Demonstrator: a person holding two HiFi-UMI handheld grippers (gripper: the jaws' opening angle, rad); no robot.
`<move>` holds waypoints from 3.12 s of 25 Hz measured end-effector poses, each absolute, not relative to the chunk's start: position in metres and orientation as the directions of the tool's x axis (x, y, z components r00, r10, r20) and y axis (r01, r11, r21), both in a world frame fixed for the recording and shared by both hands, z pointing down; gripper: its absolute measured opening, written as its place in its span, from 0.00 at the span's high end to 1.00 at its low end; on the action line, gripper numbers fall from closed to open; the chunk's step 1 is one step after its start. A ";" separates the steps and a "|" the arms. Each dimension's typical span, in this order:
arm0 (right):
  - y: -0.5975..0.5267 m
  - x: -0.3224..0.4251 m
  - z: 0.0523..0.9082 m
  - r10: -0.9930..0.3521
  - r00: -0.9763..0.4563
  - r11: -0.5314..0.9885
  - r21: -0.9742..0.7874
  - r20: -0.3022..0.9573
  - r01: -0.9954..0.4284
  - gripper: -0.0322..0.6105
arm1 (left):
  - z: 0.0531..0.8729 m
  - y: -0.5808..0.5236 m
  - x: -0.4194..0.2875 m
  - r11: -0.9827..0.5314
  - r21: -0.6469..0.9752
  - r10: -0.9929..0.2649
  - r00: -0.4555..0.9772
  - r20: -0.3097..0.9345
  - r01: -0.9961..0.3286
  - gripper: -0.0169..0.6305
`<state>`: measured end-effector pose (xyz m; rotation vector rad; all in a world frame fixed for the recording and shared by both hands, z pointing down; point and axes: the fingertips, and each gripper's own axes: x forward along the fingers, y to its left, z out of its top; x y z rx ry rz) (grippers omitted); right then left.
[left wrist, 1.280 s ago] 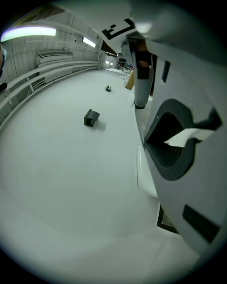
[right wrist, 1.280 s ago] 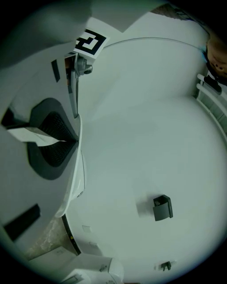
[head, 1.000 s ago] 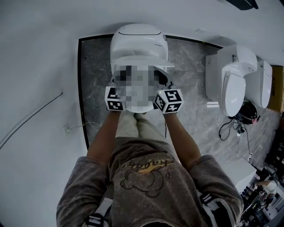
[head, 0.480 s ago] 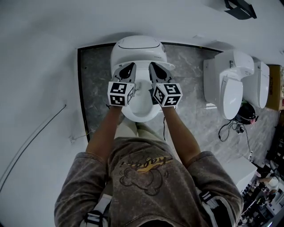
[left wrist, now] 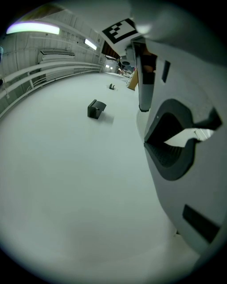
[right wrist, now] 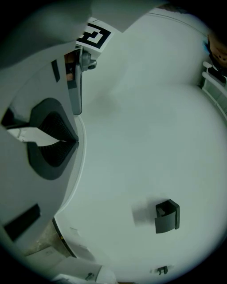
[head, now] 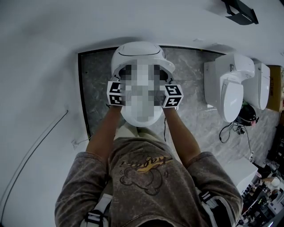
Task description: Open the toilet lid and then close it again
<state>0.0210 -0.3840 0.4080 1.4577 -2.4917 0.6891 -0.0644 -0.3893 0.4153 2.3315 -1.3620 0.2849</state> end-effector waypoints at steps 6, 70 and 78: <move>-0.377 0.028 0.387 -0.783 -0.510 0.422 -0.298 0.356 -0.856 0.91 | 0.394 -0.385 -0.073 -0.414 0.256 -0.796 0.484 0.363 -0.874 0.96; -0.426 0.041 0.399 -0.730 -0.560 0.483 -0.285 0.392 -0.828 0.62 | 0.414 -0.425 -0.049 -0.550 0.208 -0.692 0.581 0.427 -0.809 0.70; -0.342 0.050 0.392 -0.730 -0.581 0.512 -0.276 0.360 -0.814 0.62 | 0.406 -0.341 -0.040 -0.524 0.214 -0.722 0.563 0.402 -0.824 0.68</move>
